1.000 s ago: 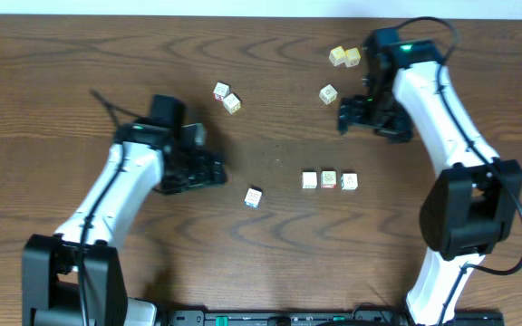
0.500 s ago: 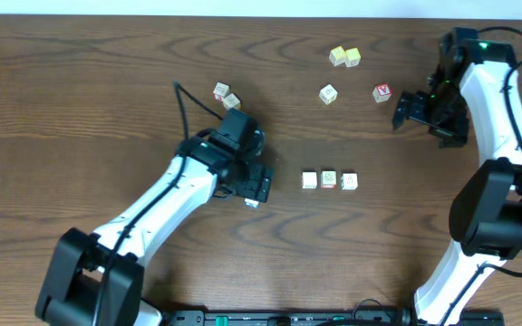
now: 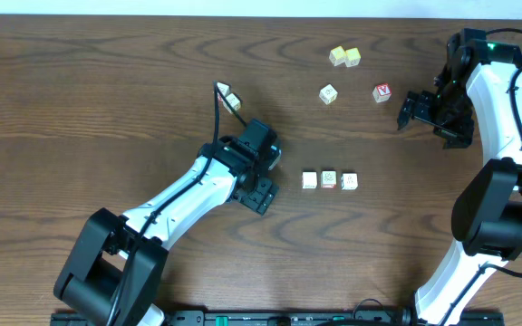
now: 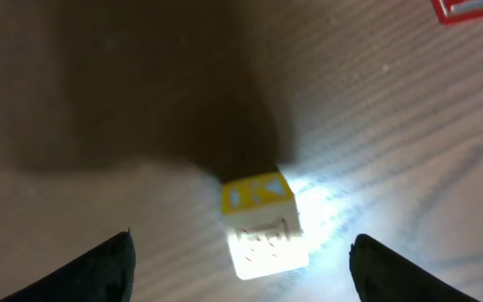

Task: Lift 4 blocks

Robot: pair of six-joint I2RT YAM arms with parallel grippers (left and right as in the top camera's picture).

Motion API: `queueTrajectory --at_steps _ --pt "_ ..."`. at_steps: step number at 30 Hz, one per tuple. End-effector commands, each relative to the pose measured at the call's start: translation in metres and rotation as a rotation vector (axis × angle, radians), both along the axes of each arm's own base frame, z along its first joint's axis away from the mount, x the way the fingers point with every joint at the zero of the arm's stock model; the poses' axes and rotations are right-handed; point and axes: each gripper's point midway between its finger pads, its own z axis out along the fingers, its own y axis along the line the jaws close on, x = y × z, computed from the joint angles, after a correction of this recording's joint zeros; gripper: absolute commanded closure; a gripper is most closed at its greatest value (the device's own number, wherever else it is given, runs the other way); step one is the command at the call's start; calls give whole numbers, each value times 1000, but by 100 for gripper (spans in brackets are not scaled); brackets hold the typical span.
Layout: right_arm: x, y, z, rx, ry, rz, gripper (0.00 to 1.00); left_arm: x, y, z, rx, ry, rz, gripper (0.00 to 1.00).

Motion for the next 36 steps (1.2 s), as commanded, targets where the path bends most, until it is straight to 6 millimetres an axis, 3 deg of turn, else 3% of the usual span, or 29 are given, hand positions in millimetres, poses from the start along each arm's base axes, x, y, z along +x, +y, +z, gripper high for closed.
queueTrajectory --at_steps 1,6,10,17,27,30,33,36 --pt "3 2 12 -1 -44 21 1 8 6 -1 49 -52 -71 13" --pt "3 5 10 0 -42 27 1 6 0 -1 6 -30 -25 11" --pt "3 10 8 0 -40 41 1 -8 -12 -2 -71 41 -18 11" --pt "3 10 7 0 -39 42 1 -11 -10 -8 -68 69 37 15" --pt "3 11 7 0 -38 42 1 -11 7 -34 28 107 186 15" --pt "3 11 7 0 -38 42 1 -13 7 -39 33 126 234 23" --pt "3 10 7 0 -39 42 1 -13 8 -40 35 133 250 25" --pt "3 10 7 0 -39 42 1 -12 7 -40 32 129 250 38"
